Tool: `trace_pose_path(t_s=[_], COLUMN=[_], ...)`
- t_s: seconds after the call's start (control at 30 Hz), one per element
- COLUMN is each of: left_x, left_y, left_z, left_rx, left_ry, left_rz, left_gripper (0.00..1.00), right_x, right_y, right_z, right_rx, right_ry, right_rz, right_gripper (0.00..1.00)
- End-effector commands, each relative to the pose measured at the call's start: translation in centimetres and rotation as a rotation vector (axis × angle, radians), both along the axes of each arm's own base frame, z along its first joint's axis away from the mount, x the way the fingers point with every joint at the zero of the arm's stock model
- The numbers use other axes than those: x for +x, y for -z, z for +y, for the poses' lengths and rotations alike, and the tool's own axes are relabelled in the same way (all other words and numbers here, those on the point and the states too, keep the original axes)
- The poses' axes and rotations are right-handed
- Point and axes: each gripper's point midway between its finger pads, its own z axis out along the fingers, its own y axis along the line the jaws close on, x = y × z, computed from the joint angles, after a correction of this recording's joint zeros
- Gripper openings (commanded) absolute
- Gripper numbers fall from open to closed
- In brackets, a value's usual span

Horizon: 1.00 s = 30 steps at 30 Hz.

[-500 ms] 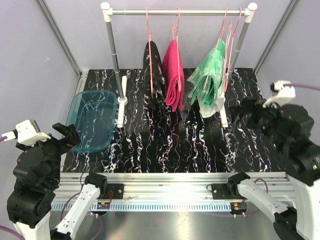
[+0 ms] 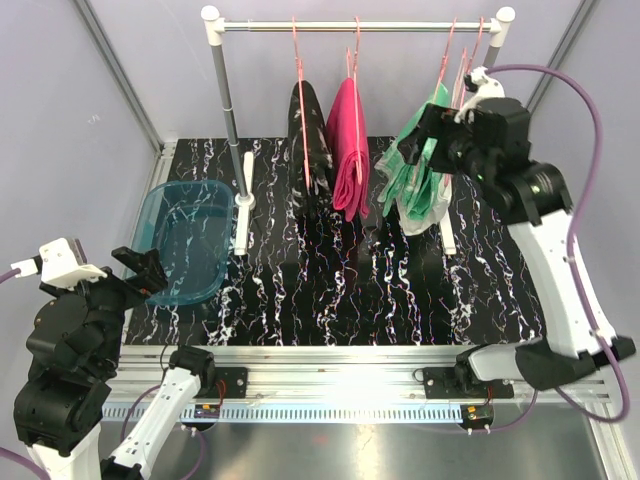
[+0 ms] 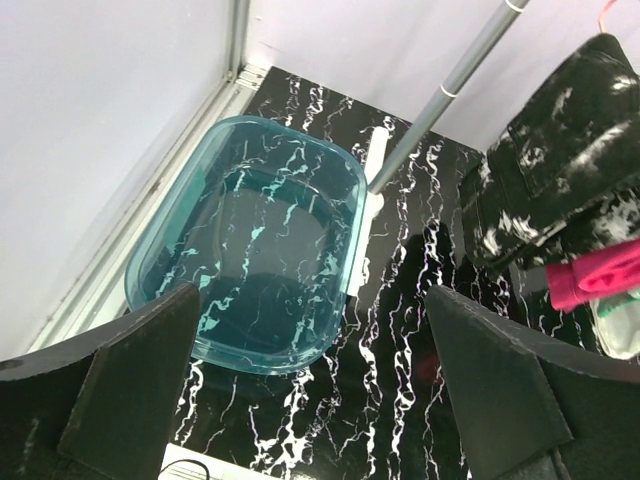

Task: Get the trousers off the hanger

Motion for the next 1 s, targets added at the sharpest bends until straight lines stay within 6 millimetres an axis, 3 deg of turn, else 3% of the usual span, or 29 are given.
trace_pose_path(t_s=[0.0, 0.03, 0.17, 0.27, 0.3, 0.33, 0.4, 0.5, 0.7, 0.87, 0.97], left_x=[-0.1, 0.0, -0.1, 0.0, 0.1, 0.1, 0.2, 0.3, 0.8, 0.7, 0.6], left_y=[-1.3, -1.2, -0.9, -0.8, -0.7, -0.8, -0.7, -0.6, 0.1, 0.2, -0.1], left_z=[-0.9, -0.9, -0.9, -1.0, -1.0, -1.1, -1.3, -1.4, -1.9, -2.2, -2.3], left_rx=[-0.017, -0.017, -0.007, -0.002, 0.000, -0.002, 0.000, 0.005, 0.009, 0.014, 0.023], left_ry=[0.052, 0.056, 0.060, 0.063, 0.066, 0.072, 0.078, 0.088, 0.109, 0.128, 0.140], left_rz=[-0.048, -0.042, -0.033, -0.030, -0.029, -0.031, -0.031, -0.027, -0.008, -0.006, -0.010], left_gripper=[0.99, 0.99, 0.99, 0.99, 0.99, 0.99, 0.99, 0.99, 0.99, 0.99, 0.99], right_x=[2.7, 4.1, 6.1, 7.3, 7.6, 8.2, 8.5, 8.8, 9.4, 9.5, 9.6], right_y=[-2.0, -0.9, 0.2, 1.4, 1.8, 2.5, 3.0, 3.4, 4.0, 3.8, 4.0], right_z=[-0.6, -1.2, -3.4, -3.8, -3.8, -3.7, -3.7, -3.6, -3.6, -3.5, -3.0], right_rx=[0.018, -0.019, -0.103, -0.156, -0.184, -0.203, -0.230, -0.243, -0.285, -0.288, -0.291], right_ry=[0.094, 0.147, 0.293, 0.323, 0.315, 0.312, 0.307, 0.299, 0.287, 0.280, 0.251], right_rz=[-0.044, -0.022, 0.004, 0.015, 0.022, 0.037, 0.049, 0.054, 0.048, 0.038, 0.038], right_gripper=[0.88, 0.86, 0.80, 0.68, 0.64, 0.54, 0.48, 0.29, 0.28, 0.13, 0.16])
